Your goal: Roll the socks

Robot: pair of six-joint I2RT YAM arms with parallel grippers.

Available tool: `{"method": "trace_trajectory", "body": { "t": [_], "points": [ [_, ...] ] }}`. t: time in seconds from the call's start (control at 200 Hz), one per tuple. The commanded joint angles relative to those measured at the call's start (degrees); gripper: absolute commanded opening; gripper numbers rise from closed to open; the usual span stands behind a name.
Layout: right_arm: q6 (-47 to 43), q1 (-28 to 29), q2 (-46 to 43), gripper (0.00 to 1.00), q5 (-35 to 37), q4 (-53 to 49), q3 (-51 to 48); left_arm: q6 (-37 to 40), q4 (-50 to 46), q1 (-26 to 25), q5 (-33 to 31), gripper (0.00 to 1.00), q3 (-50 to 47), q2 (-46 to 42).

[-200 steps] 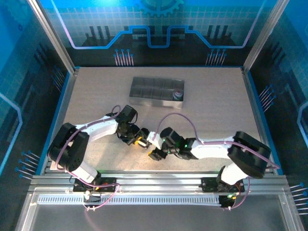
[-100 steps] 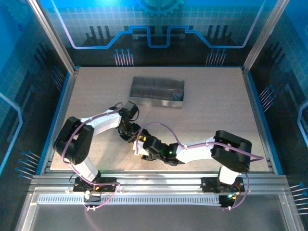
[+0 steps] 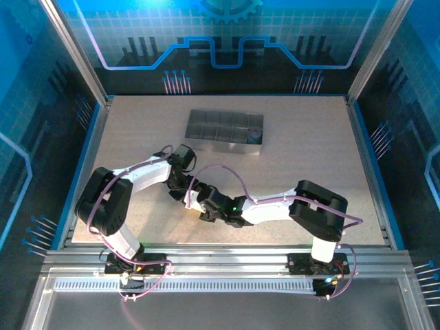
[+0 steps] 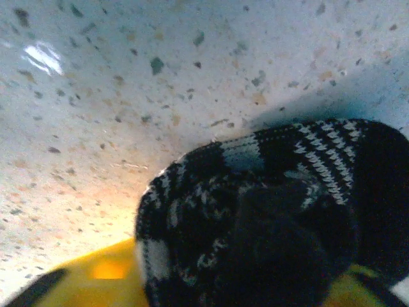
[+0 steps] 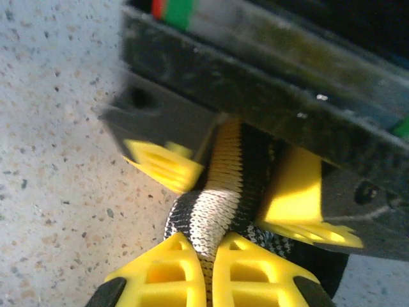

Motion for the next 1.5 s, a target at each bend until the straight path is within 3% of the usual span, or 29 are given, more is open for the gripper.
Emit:
{"method": "trace_trajectory", "body": {
  "t": [0.0, 0.155, 0.32, 0.435, 0.71, 1.186, 1.291, 1.496],
  "points": [
    [6.73, -4.17, 1.84, 0.0, -10.61, -8.49, -4.15, -1.48, -4.96, 1.23, -0.07, 0.56, -2.77, -4.16],
    [10.61, -7.05, 3.92, 0.0, -21.72, -9.61, -5.66, -3.19, -2.98, 3.2, 1.23, 0.77, -2.75, -7.55],
    [14.99, -10.39, 5.89, 0.0, -27.4, -10.5, -5.82, -4.17, -2.13, 4.36, 0.38, 0.86, -2.64, -10.48],
    [16.88, -12.3, 6.76, 0.0, -30.49, -10.48, -5.91, -4.57, -0.07, 4.54, 0.33, 0.85, -3.5, -12.48],
    [21.93, -18.62, 11.63, 0.0, -40.68, -12.08, -5.03, -4.85, 5.91, 4.11, 3.35, 0.66, -8.24, -13.91],
    [30.44, -26.59, 18.97, 0.0, -52.02, -15.62, -2.16, -2.2, 9.38, -0.53, -0.82, 0.66, -5.14, -1.31],
    [30.0, -26.72, 18.21, 0.0, -50.9, -16.19, -2.21, -1.2, 9.02, -0.86, -2.94, 0.55, -4.74, 2.41],
    [24.78, -24.73, 3.9, 0.34, -40.67, -9.9, -5.6, 0.04, 4.17, -1.0, -4.39, 0.09, -4.79, 6.67]
  ]
}}
